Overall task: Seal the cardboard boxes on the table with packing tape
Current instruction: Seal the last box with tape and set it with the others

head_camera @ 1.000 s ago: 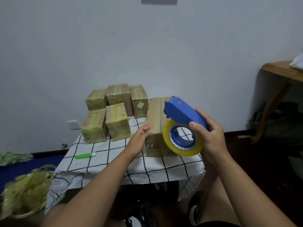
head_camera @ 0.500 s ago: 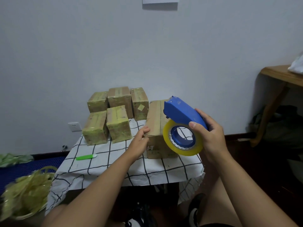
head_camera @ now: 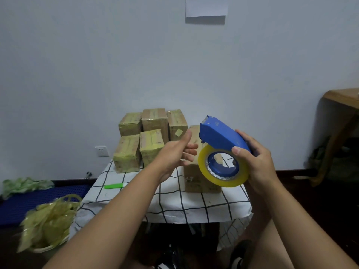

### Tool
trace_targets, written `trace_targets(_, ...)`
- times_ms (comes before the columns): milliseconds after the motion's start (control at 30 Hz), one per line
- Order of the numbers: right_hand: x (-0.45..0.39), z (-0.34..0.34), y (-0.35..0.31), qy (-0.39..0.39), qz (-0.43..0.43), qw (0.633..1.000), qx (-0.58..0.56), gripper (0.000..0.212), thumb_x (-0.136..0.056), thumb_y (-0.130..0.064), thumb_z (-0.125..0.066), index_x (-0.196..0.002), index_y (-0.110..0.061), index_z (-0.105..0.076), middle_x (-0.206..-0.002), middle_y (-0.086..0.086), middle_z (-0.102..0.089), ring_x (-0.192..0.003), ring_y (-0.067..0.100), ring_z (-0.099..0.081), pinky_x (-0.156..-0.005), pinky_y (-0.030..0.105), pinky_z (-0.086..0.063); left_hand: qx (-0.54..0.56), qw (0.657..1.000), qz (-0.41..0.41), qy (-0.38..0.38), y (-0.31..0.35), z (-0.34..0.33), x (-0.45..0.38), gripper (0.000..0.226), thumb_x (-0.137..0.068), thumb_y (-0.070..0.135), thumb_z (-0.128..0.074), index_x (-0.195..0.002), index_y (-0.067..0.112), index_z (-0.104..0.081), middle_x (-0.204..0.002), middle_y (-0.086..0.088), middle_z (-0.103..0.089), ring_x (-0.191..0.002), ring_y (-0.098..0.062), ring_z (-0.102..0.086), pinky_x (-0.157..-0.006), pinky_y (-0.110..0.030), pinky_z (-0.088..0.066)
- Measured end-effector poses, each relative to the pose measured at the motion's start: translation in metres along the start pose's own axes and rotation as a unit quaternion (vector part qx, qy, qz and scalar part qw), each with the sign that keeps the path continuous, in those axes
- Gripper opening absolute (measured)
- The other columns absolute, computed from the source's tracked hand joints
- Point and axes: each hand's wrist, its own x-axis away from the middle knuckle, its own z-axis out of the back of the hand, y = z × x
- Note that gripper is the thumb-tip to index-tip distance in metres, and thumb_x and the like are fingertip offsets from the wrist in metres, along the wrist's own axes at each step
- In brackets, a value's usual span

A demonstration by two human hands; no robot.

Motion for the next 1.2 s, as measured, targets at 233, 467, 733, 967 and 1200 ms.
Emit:
trace_targets(233, 0.003, -0.007, 0.002, -0.028, -0.001, 1.0, 0.003, 0.054, -0.06, -0.047, -0.077, -0.113, -0.041, -0.07, -0.119, -0.006, -0.067, -0.107, 0.024, -0.066, -0.079, 0.031, -0.056, 0.076, 0.995, 0.024, -0.059, 0.002, 0.007, 0.003, 0.034, -0.087, 0.037, -0.069, -0.103, 0.008, -0.071, -0.095, -0.009, -0.061, -0.077, -0.018, -0.056, -0.07, -0.028, -0.049)
trace_targets(467, 0.004, -0.005, 0.007, -0.045, 0.005, 0.999, 0.029, 0.062, -0.06, -0.047, -0.077, -0.12, -0.039, -0.066, -0.115, -0.015, -0.069, -0.107, 0.018, -0.067, -0.08, 0.03, -0.058, 0.178, 0.979, 0.098, -0.021, 0.008, 0.015, 0.005, 0.009, -0.09, 0.009, -0.066, -0.093, 0.002, -0.069, -0.073, -0.007, -0.064, -0.062, -0.014, -0.058, -0.06, -0.022, -0.053)
trace_targets(733, -0.006, 0.015, -0.005, -0.121, 0.02, 0.979, 0.16, 0.061, -0.063, -0.032, -0.083, -0.122, -0.035, -0.065, -0.118, -0.013, -0.067, -0.101, 0.002, -0.066, -0.077, 0.015, -0.053, -0.054, 0.996, 0.05, 0.046, 0.012, 0.034, -0.017, 0.009, -0.091, -0.001, -0.062, -0.084, -0.002, -0.066, -0.066, -0.008, -0.06, -0.056, -0.012, -0.052, -0.051, -0.019, -0.047)
trace_targets(967, -0.028, 0.068, -0.02, -0.185, -0.005, 0.936, 0.299, 0.06, -0.066, -0.042, -0.085, -0.121, -0.046, -0.061, -0.11, -0.031, -0.065, -0.099, -0.009, -0.061, -0.073, 0.007, -0.049, -0.097, 0.989, 0.054, 0.095, -0.034, 0.032, -0.035, 0.014, -0.092, 0.006, -0.065, -0.08, -0.001, -0.064, -0.069, -0.008, -0.061, -0.057, -0.012, -0.053, -0.057, -0.021, -0.05)
trace_targets(1200, -0.045, 0.085, -0.01, -0.22, -0.02, 0.904, 0.366, 0.057, -0.079, -0.026, -0.083, -0.127, -0.043, -0.057, -0.122, -0.024, -0.06, -0.102, -0.014, -0.058, -0.076, 0.006, -0.048, -0.075, 0.986, 0.056, 0.136, -0.066, 0.01, -0.04, 0.015, -0.094, 0.004, -0.061, -0.083, -0.001, -0.069, -0.068, -0.007, -0.062, -0.057, -0.013, -0.051, -0.058, -0.024, -0.047)
